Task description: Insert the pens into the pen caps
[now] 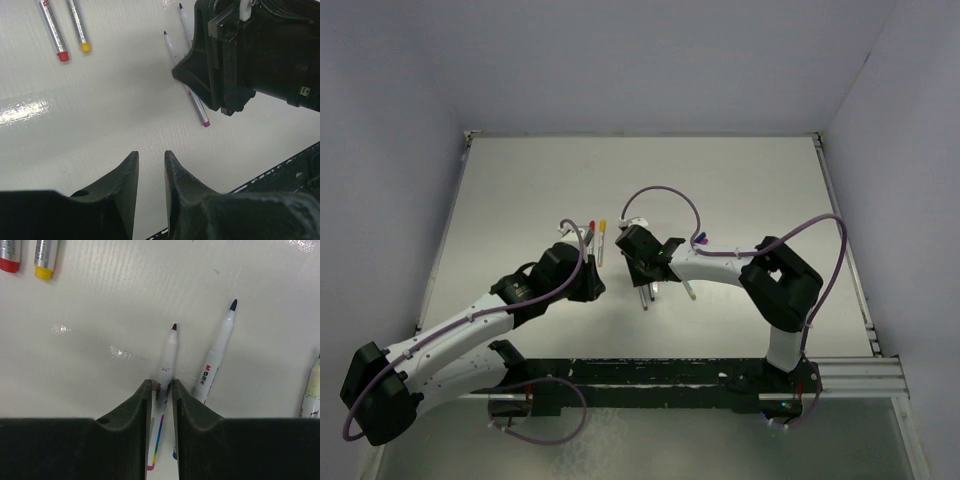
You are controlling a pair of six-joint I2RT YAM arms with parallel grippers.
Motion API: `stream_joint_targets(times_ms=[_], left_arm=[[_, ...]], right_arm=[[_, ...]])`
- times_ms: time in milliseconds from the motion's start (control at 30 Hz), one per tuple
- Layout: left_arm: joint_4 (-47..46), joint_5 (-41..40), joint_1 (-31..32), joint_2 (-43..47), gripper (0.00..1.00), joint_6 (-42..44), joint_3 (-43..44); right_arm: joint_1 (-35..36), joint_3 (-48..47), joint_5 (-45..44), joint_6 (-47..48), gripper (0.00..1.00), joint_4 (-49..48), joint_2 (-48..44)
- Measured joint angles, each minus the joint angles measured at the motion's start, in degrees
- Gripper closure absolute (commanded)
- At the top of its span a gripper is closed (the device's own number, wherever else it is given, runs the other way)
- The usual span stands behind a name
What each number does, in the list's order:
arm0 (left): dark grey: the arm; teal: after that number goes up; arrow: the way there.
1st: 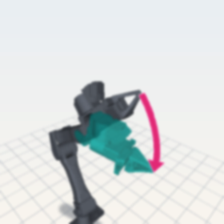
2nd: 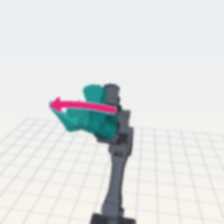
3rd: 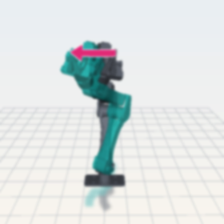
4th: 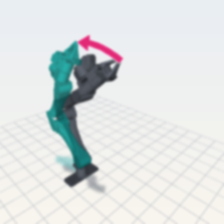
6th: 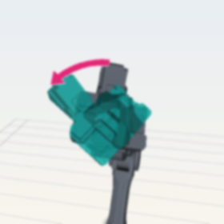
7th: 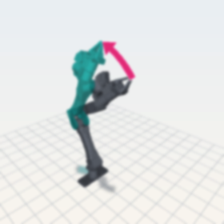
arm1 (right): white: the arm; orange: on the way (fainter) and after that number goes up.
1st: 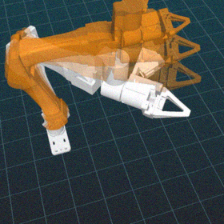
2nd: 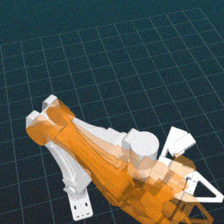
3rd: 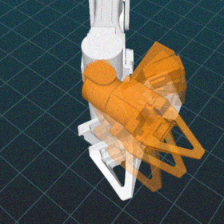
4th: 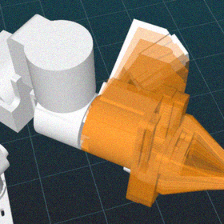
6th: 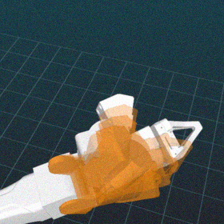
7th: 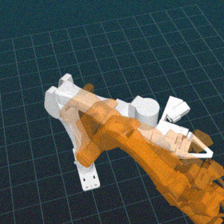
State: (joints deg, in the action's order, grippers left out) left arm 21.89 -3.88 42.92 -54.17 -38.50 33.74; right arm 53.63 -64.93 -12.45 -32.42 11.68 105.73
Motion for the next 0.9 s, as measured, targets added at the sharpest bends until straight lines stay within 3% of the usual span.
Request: stream_joint_targets(times_ms=[133,600,900], left_arm=[[-0.07,-0.02,0.31,0.24,0.70,-0.15,0.00],[-2.60,0.24,1.05,0.98,0.64,-0.79,-0.74],[-13.99,4.63,1.90,7.04,0.61,0.15,-7.63]], right_arm=[[0.00,-0.02,0.00,-0.33,0.99,-0.11,0.15],[0.00,-0.63,4.22,-0.96,1.00,-0.50,-1.01],[-0.04,0.35,5.03,-2.01,1.00,-8.87,-17.86]])
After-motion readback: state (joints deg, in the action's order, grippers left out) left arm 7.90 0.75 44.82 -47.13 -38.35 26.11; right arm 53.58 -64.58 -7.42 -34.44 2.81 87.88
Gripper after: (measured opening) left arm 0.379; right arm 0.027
